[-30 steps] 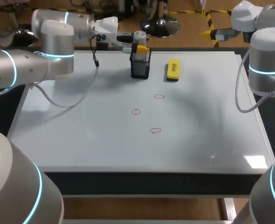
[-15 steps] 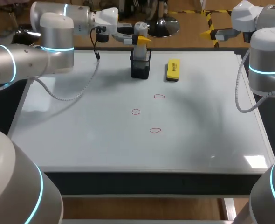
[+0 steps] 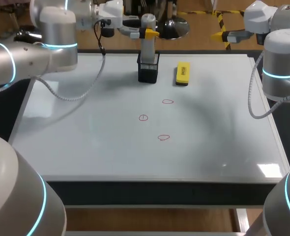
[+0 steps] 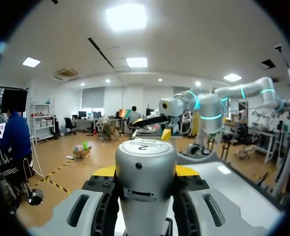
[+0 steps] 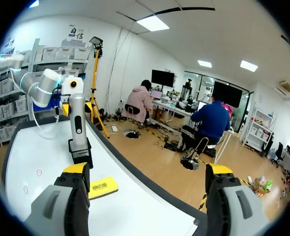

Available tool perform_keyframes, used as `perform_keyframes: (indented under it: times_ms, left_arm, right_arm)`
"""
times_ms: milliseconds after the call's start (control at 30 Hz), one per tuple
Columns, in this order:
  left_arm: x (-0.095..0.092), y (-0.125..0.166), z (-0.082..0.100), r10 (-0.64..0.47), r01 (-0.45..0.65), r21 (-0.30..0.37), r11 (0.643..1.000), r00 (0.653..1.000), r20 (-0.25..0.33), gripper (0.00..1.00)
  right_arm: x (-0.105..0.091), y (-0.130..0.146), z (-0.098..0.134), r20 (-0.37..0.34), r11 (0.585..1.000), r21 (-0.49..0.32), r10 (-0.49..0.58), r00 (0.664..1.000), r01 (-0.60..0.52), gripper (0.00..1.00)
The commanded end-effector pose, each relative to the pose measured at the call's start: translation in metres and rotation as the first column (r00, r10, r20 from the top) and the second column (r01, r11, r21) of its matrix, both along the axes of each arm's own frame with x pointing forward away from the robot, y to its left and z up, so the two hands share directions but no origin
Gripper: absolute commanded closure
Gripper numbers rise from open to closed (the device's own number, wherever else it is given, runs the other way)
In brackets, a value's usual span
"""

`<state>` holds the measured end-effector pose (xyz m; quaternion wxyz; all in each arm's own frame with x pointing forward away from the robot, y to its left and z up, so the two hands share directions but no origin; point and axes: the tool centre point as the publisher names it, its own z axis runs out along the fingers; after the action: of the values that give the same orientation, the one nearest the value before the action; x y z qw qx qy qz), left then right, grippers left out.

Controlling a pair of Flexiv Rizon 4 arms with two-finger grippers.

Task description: Pick up the inspection probe, press it on each red-marked spot on the whiteboard one by one, put down the probe, pick up the eraser, and wipe off all the red marks.

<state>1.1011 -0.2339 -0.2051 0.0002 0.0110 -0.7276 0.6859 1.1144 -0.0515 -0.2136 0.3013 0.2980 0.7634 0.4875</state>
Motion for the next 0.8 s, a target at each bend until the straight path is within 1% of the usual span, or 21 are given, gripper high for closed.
perform_keyframes:
  times_ms: [33,67,167,367,500,667,733,800]
  left_arm:
    - [-0.002,0.001,0.012,0.009,-0.009,0.008,1.0,1.0,0.003,1.0]
    - [-0.001,0.001,0.014,0.015,-0.015,0.016,1.0,1.0,-0.004,1.0]
    - [0.001,0.004,0.021,0.024,-0.024,-0.001,1.0,1.0,-0.005,1.0]
    - [0.0,0.007,0.039,0.028,-0.028,-0.019,0.999,0.999,0.017,1.0]
    - [-0.002,0.009,0.05,0.03,-0.029,-0.029,0.999,0.999,0.022,1.0]
    - [-0.003,0.024,0.059,0.051,-0.05,-0.048,0.998,0.998,0.024,1.0]
    - [-0.003,0.032,0.061,0.059,-0.058,-0.039,0.998,0.998,0.015,1.0]
    - [-0.004,0.04,0.063,0.078,-0.078,-0.028,0.997,0.997,0.024,1.0]
  right_arm:
    - [0.0,0.0,0.0,-0.002,1.0,-0.001,0.001,1.0,-0.001,0.0]
    - [0.0,0.0,0.0,-0.002,1.0,-0.001,0.001,1.0,-0.001,0.0]
    - [0.0,0.0,0.0,-0.002,1.0,-0.001,0.001,1.0,-0.001,0.0]
    - [0.0,0.0,0.0,-0.002,1.0,-0.001,0.001,1.0,-0.001,0.0]
    - [0.0,0.0,0.0,-0.002,1.0,-0.001,0.001,1.0,-0.001,0.0]
    - [0.0,0.0,0.0,-0.002,1.0,-0.001,0.001,1.0,-0.001,0.0]
    - [0.0,0.0,0.0,-0.002,1.0,-0.001,0.001,1.0,-0.001,0.0]
    - [0.0,0.0,0.0,-0.002,1.0,-0.001,0.001,1.0,-0.001,0.0]
